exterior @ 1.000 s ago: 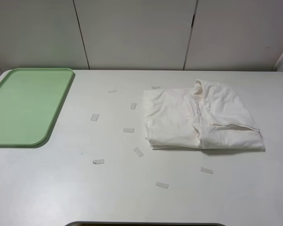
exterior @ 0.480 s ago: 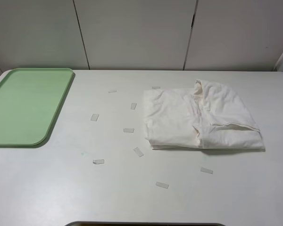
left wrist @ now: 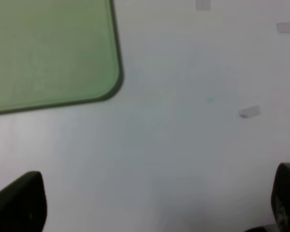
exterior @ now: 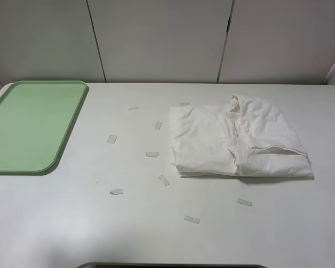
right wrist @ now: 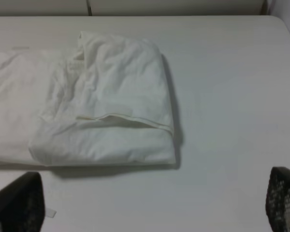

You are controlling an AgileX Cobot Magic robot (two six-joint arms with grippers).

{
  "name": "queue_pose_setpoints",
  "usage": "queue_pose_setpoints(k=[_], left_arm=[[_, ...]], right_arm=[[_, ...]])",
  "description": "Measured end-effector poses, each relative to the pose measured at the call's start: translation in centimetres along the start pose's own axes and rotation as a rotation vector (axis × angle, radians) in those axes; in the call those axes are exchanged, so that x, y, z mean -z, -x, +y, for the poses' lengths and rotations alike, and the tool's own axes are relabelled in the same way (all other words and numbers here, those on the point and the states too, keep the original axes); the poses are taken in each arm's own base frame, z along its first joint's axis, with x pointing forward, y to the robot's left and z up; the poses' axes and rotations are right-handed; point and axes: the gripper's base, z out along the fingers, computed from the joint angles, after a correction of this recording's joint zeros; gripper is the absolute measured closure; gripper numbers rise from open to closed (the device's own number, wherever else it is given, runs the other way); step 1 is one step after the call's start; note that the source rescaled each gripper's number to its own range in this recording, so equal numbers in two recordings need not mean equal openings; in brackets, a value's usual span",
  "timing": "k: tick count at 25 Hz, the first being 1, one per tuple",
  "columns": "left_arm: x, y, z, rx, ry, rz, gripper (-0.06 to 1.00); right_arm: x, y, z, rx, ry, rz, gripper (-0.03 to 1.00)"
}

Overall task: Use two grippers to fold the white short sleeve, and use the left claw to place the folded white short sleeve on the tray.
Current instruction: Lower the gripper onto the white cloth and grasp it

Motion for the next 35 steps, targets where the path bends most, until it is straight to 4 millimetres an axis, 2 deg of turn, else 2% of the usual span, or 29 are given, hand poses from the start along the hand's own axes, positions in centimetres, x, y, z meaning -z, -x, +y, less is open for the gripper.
queue_pose_setpoints(k=[7,13,14,15,16,20,21,24,26,27,29,35], left_arm=[[-5.6,4.7,-0.7,0.046,-0.103,0.016,0.02],[-11.3,7.0,-2.5,0.048,-0.201,0.029,0.02],[-11.3,7.0,-2.5,0.048,-0.201,0.029,0.02],[-13.0,7.7,-3.4,0.026,-0.208,0.03,0.02],[-13.9,8.1,-4.1,0.008,-0.214,0.036,0.02],[-16.1,9.3,-6.2,-0.025,-0.236,0.04,0.02],[-17.7,10.0,-7.8,-0.053,-0.251,0.042,0.02],[-19.9,11.1,-10.2,-0.08,-0.27,0.037,0.02],[-20.6,11.3,-11.0,-0.081,-0.276,0.041,0.02],[-22.4,11.5,-12.6,-0.083,-0.283,0.058,0.02],[-24.1,11.4,-14.0,-0.085,-0.291,0.081,0.02],[-27.5,11.5,-17.2,-0.082,-0.306,0.101,0.02]], right_arm=[[0.0,0.0,0.0,0.0,0.0,0.0,-0.03],[0.0,0.0,0.0,0.0,0.0,0.0,-0.03],[0.0,0.0,0.0,0.0,0.0,0.0,-0.03],[0.0,0.0,0.0,0.0,0.0,0.0,-0.03],[0.0,0.0,0.0,0.0,0.0,0.0,-0.03],[0.0,0.0,0.0,0.0,0.0,0.0,-0.03],[0.0,0.0,0.0,0.0,0.0,0.0,-0.03],[0.0,0.0,0.0,0.0,0.0,0.0,-0.03],[0.0,0.0,0.0,0.0,0.0,0.0,-0.03],[0.0,0.0,0.0,0.0,0.0,0.0,-0.03],[0.0,0.0,0.0,0.0,0.0,0.0,-0.03],[0.0,0.0,0.0,0.0,0.0,0.0,-0.03]])
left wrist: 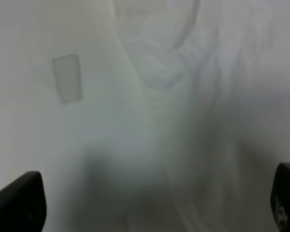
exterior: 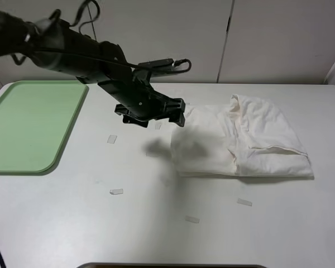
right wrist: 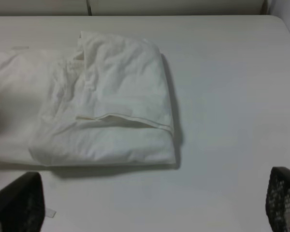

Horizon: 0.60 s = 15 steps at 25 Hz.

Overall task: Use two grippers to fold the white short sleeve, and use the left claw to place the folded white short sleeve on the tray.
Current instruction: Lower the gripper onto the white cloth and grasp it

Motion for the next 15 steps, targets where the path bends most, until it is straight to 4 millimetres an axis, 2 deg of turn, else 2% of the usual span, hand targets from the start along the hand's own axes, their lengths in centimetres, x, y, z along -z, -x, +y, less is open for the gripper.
queue_pose_setpoints(k=[6,7,15], left_arm=[[-4.0,-0.3,-1.6,0.036,-0.007,0.015,0.02],[-5.3,-0.4,-2.1,0.048,-0.009,0.017,0.02],[-8.5,-0.4,-4.5,0.055,-0.038,-0.02,0.03]], right_arm=[[0.0,0.0,0.0,0.0,0.0,0.0,-0.03],[0.0,0.0,0.0,0.0,0.0,0.0,-0.03],[0.0,0.0,0.0,0.0,0.0,0.0,-0.03]])
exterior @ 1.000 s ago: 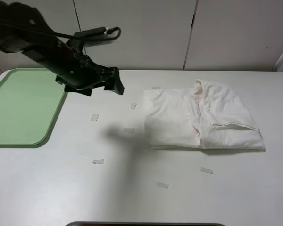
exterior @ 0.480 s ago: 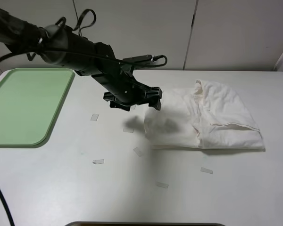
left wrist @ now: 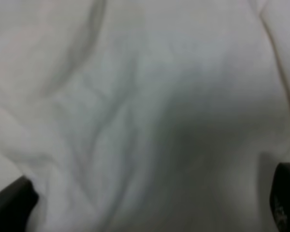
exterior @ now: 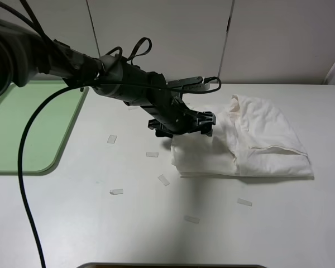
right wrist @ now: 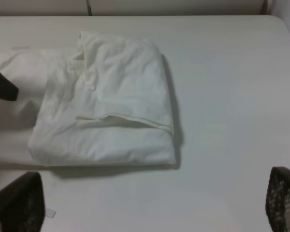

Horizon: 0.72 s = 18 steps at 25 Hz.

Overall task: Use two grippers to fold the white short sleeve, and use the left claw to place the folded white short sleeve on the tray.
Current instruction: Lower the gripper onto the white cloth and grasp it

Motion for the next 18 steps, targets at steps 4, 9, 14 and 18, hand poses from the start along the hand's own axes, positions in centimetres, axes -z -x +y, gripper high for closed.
queue_pose_setpoints(k=[4,9,14,18], left_arm=[[-0.4,-0.2,-1.0,0.028,-0.015,-0.021,0.03],[-0.9,-0.6,-1.5,0.027,-0.02,-0.031,0.12],[-1.1,-0.8,-1.4,0.033,-0.016,-0.021,0.37],[-1.3,-1.0,-1.2,0.035,-0.012,-0.008,0.63]], right_arm=[[0.0,0.0,0.0,0.0,0.0,0.0,-0.03],[0.0,0.0,0.0,0.0,0.0,0.0,-0.03],[0.0,0.0,0.0,0.0,0.0,0.0,-0.03],[0.0,0.0,0.0,0.0,0.0,0.0,-0.03]])
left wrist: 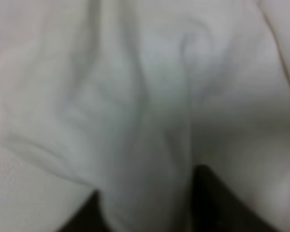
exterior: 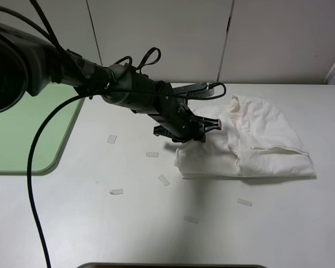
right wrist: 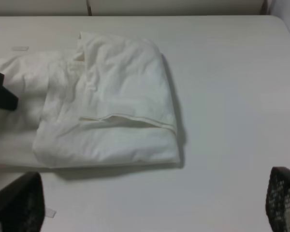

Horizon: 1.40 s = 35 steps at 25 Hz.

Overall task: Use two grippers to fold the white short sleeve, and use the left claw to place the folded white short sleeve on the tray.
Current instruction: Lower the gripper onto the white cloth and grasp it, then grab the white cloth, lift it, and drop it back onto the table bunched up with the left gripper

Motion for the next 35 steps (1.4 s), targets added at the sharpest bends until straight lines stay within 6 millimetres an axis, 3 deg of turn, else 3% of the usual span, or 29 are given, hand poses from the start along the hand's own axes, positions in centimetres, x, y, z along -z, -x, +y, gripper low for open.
queue_pose_setpoints(k=[3,5,13,21,35], left_arm=[[-0.1,-0.1,0.0,0.0,0.001,0.003,0.87],[-0.1,-0.1,0.0,0.0,0.001,0.003,0.92],[1.4,1.4,1.4,0.041,0.014,0.028,0.92],[6.7,4.1,3.6,-0.009,0.073,0.102,0.92],[16.3,6.7,7.2,-0.117,0.262,0.199,0.92]], right_arm=[[0.0,0.0,0.0,0.0,0.0,0.0,-0.03],[0.0,0.0,0.0,0.0,0.0,0.0,-0.03],[0.0,0.0,0.0,0.0,0.0,0.0,-0.03],[0.0,0.0,0.0,0.0,0.0,0.0,-0.03],[0.0,0.0,0.0,0.0,0.0,0.0,-0.03]])
